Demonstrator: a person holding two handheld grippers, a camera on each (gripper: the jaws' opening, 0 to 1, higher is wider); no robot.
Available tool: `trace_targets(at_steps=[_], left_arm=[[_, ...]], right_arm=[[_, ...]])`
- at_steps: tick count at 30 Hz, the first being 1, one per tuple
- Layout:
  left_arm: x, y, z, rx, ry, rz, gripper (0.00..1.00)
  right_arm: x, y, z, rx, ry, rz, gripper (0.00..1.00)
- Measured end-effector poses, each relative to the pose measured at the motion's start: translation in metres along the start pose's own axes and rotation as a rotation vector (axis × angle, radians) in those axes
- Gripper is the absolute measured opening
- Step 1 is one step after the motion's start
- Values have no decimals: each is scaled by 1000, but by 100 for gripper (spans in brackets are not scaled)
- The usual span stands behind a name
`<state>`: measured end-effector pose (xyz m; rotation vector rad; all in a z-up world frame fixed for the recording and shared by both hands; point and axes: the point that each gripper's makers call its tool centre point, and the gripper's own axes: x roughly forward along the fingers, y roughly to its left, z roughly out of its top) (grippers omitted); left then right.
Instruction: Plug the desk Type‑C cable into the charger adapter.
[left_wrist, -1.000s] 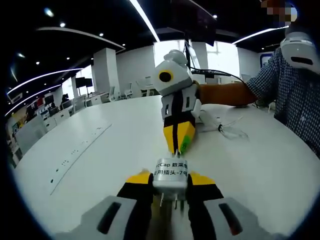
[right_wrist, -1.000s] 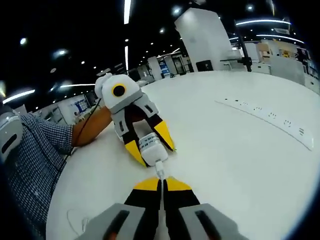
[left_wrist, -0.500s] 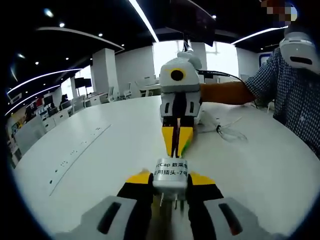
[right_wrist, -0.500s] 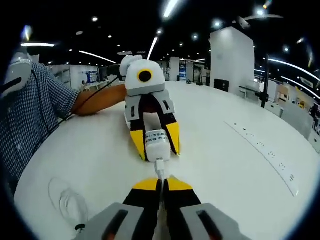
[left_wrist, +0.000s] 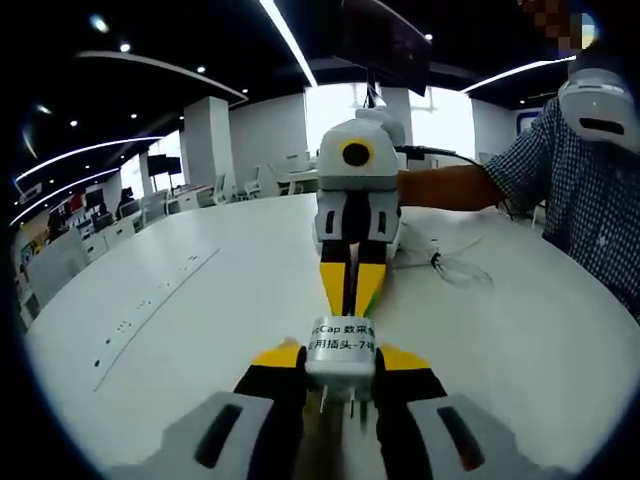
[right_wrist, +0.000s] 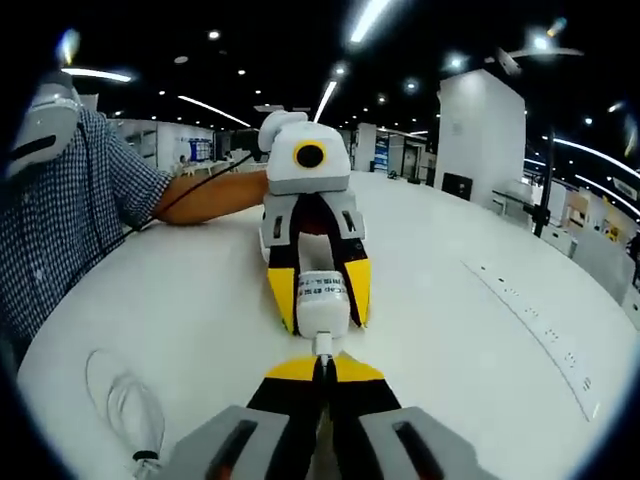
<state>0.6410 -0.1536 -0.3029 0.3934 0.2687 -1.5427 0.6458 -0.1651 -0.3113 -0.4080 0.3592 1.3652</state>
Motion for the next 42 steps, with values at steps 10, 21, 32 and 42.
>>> trace_targets(at_steps=[10, 21, 32, 42], left_arm=[[1, 0, 0, -40, 21, -25, 27], [1, -2, 1, -27, 9, -38, 27], [5, -2, 2, -39, 29, -45, 27], [8, 1, -2, -21, 3, -69, 27]], right_arm=[[2, 9, 2, -2, -15, 37, 5], [3, 10, 2, -15, 2, 58, 5], [3, 0, 1, -18, 15, 64, 5], [6, -4, -1, -26, 26, 113, 5]])
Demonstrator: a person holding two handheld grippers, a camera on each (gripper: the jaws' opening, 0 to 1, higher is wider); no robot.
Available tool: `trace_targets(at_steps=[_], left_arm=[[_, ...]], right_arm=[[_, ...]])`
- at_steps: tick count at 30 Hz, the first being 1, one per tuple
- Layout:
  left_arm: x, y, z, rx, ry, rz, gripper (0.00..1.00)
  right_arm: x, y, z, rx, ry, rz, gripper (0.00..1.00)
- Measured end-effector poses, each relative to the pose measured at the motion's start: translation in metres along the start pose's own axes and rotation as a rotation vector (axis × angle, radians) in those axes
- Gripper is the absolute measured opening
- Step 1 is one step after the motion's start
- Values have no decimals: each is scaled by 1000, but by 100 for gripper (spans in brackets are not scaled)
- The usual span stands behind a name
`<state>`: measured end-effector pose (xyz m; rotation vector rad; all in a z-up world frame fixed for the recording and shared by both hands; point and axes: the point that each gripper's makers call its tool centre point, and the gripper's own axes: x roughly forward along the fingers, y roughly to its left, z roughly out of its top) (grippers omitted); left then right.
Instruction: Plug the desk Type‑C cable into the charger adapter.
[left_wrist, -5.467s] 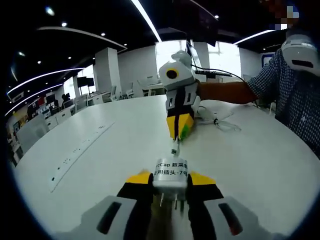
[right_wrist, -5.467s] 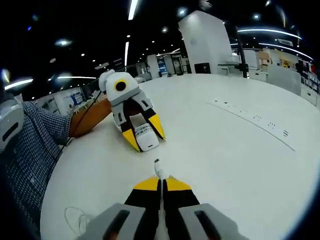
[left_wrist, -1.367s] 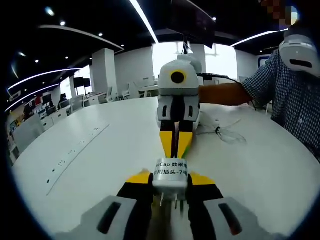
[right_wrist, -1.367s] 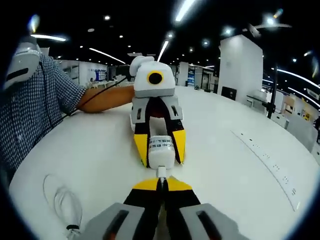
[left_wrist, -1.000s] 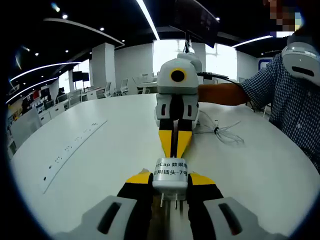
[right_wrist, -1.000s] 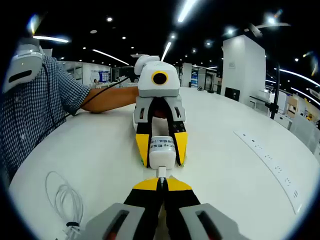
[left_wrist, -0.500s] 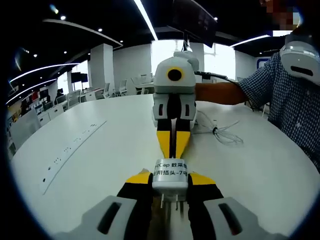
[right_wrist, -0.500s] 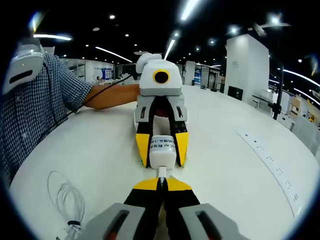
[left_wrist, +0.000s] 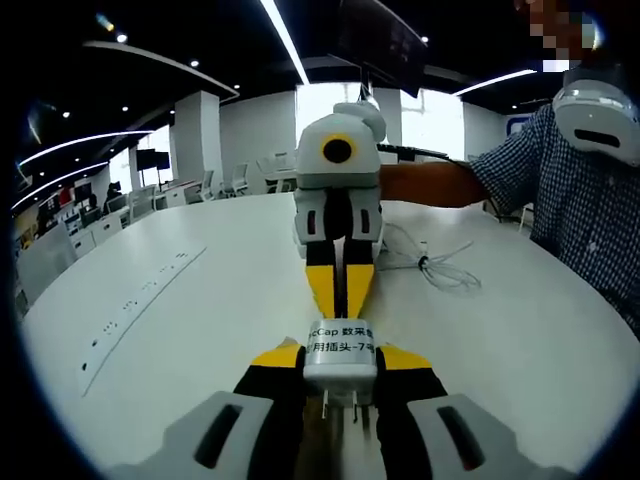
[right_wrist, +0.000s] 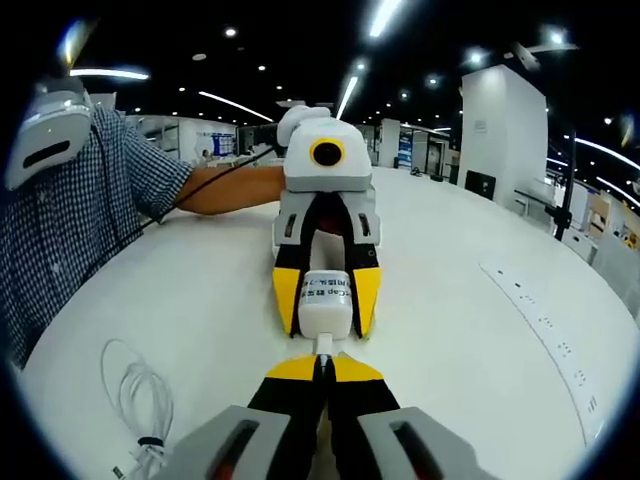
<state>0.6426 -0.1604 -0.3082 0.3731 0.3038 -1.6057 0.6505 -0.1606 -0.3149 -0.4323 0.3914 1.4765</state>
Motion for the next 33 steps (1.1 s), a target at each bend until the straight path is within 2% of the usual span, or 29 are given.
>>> trace_targets(at_steps=[3, 13, 15, 24, 33], left_arm=[[0, 2, -1, 4, -11, 2, 27], [-2, 13, 0, 9, -40, 14, 27], [1, 8, 3, 7, -37, 21, 27], [-3, 13, 2, -3, -15, 32, 28], [-6, 14, 2, -11, -12, 68, 28]], right_arm=[[-1, -2, 0, -6, -5, -12, 5], [-1, -5, 1, 49, -54, -62, 6], [-1, -6, 2, 55, -61, -62, 6], [-1, -5, 3, 19, -23, -89, 6], [-1, -5, 2, 52, -20, -102, 6]])
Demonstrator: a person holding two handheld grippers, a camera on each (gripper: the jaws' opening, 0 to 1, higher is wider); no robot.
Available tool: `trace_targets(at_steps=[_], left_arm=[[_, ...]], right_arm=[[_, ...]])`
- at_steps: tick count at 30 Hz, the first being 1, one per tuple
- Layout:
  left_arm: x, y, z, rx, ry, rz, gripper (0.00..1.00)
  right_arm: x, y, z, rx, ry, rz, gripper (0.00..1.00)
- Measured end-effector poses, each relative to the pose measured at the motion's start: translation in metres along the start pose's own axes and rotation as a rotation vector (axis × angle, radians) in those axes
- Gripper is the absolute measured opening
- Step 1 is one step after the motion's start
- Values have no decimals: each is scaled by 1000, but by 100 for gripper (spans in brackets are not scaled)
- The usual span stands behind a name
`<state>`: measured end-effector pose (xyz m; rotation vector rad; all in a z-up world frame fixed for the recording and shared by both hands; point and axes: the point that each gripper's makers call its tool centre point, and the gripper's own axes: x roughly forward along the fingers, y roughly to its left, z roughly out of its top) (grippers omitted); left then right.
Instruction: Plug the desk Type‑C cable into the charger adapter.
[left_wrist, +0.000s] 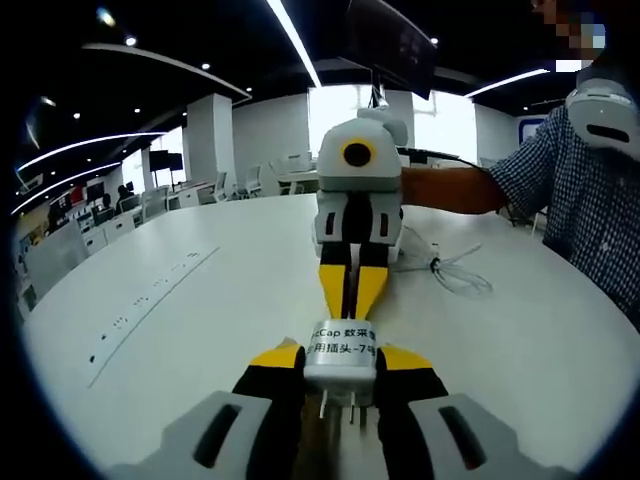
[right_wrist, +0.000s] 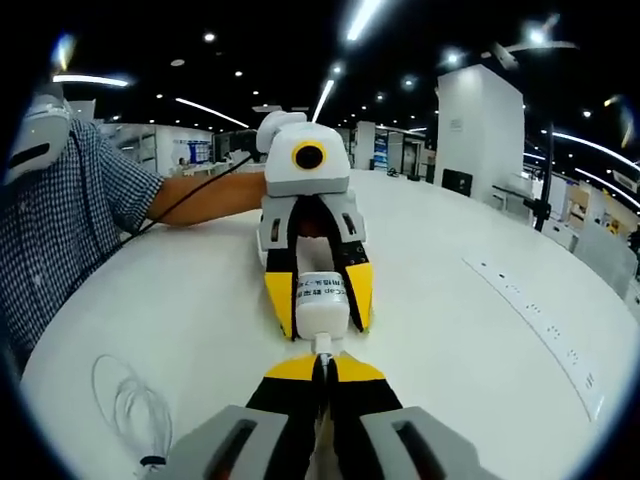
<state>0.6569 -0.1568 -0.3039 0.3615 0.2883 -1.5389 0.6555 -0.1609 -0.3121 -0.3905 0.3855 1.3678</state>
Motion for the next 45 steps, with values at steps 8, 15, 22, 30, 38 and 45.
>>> trace_targets(at_steps=[8, 15, 22, 30, 38, 45], left_arm=[[-2, 0, -1, -9, 1, 18, 29], [-3, 0, -2, -22, -16, 20, 40], [-3, -1, -3, -55, -22, 42, 49], [-6, -4, -2, -56, -22, 116, 48], [-15, -5, 4, -77, -17, 219, 54], [-27, -2, 14, -51, -29, 336, 55]], right_arm=[[-2, 0, -1, -4, -12, -5, 8], [-7, 0, -3, 15, -25, -15, 21], [-6, 5, -3, 24, -35, -10, 34], [-8, 2, -4, 73, -5, -77, 32], [-18, 6, -1, 133, -20, -138, 38], [-36, 5, 1, 160, -30, -234, 46]])
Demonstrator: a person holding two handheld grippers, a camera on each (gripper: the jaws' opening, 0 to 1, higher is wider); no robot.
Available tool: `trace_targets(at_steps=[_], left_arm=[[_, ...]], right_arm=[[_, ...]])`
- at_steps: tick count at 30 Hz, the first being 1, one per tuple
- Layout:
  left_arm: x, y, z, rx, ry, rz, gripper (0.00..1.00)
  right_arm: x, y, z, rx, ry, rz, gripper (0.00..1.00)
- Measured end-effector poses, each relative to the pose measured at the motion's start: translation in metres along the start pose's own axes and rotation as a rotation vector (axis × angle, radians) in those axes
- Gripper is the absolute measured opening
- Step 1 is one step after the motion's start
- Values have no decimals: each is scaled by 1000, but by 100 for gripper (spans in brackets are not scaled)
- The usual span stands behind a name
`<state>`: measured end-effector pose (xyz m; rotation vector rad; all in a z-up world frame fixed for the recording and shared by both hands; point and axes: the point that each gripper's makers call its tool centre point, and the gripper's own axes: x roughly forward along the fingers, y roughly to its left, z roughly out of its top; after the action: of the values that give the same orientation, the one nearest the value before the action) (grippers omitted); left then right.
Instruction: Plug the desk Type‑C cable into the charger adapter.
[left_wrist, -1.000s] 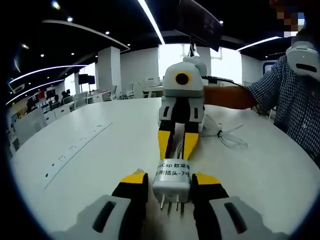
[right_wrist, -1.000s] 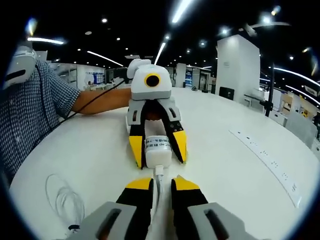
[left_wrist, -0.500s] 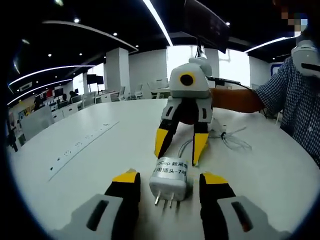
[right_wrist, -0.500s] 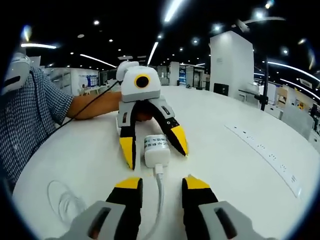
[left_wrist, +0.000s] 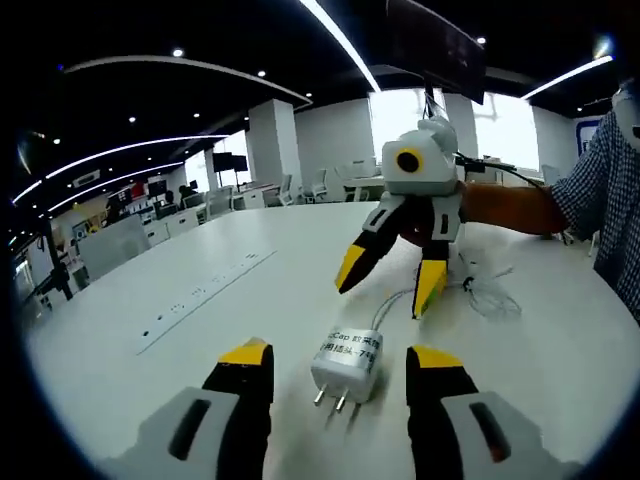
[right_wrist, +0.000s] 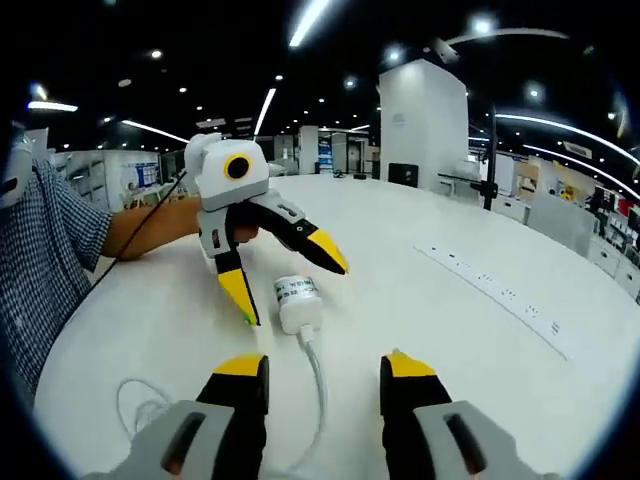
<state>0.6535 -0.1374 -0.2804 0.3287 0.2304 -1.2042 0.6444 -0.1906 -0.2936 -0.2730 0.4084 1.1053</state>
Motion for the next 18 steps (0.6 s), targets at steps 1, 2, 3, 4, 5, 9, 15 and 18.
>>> trace_targets(at_steps=[1, 2, 3, 4, 5, 9, 15, 18], left_arm=[[-3, -1, 2, 3, -9, 8, 55], [-5, -2, 4, 4, -20, 17, 55], [-7, -2, 6, 3, -24, 34, 56], [-10, -4, 8, 5, -29, 42, 56], [-13, -5, 10, 3, -35, 51, 56], [-27, -12, 14, -33, -36, 110, 56], [-49, -9, 20, -113, -48, 209, 55], [-63, -13, 25, -118, -64, 270, 54]], right_arm=[[-2, 0, 0, 9, -3, -4, 46], [-6, 2, 1, 21, -11, -7, 47], [-9, 4, 2, 32, -18, -14, 48], [-12, 5, 3, 37, -24, -24, 49], [-14, 7, 2, 35, -19, -34, 50], [-29, 14, 2, 33, -17, -99, 51], [-55, 31, 7, 60, -31, -170, 50], [-65, 36, 8, 62, -18, -191, 51]])
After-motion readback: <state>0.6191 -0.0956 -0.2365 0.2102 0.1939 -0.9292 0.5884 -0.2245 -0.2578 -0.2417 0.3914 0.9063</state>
